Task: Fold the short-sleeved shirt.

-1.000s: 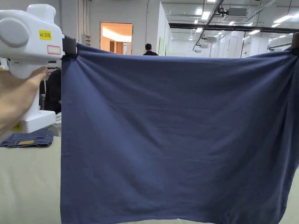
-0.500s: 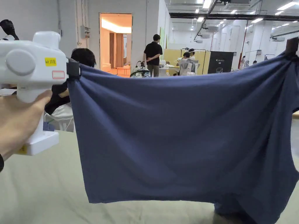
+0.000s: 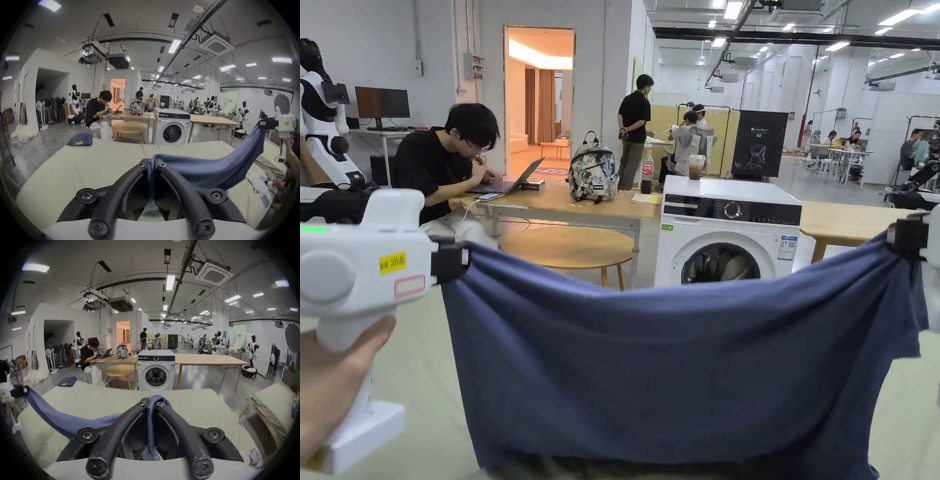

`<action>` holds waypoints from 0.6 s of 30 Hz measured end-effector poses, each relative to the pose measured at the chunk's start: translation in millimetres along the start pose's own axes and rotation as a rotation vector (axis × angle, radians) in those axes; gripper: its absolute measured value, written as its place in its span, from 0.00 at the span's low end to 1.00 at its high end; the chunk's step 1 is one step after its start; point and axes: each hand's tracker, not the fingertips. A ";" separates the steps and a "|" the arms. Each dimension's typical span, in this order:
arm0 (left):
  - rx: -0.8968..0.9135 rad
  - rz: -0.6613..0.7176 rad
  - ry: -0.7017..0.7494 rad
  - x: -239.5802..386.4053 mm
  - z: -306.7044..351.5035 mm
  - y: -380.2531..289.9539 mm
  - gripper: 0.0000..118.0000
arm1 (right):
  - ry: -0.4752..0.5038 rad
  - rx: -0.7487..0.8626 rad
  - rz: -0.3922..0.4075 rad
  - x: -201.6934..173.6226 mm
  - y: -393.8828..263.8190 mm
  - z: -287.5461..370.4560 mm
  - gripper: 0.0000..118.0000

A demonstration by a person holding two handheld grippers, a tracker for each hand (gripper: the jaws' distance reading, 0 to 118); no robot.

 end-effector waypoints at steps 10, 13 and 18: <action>-0.043 0.069 0.007 0.1 152.1 -154.2 0.01 | 0.022 -0.078 -0.150 -4.5 -185.1 188.3 0.02; -0.069 0.092 0.032 -4.5 196.8 -197.2 0.01 | -0.024 -0.144 -0.164 -9.2 -248.7 238.2 0.02; -0.225 0.030 0.094 -12.5 235.5 -263.0 0.01 | -0.055 -0.306 -0.263 -4.9 -337.8 268.6 0.02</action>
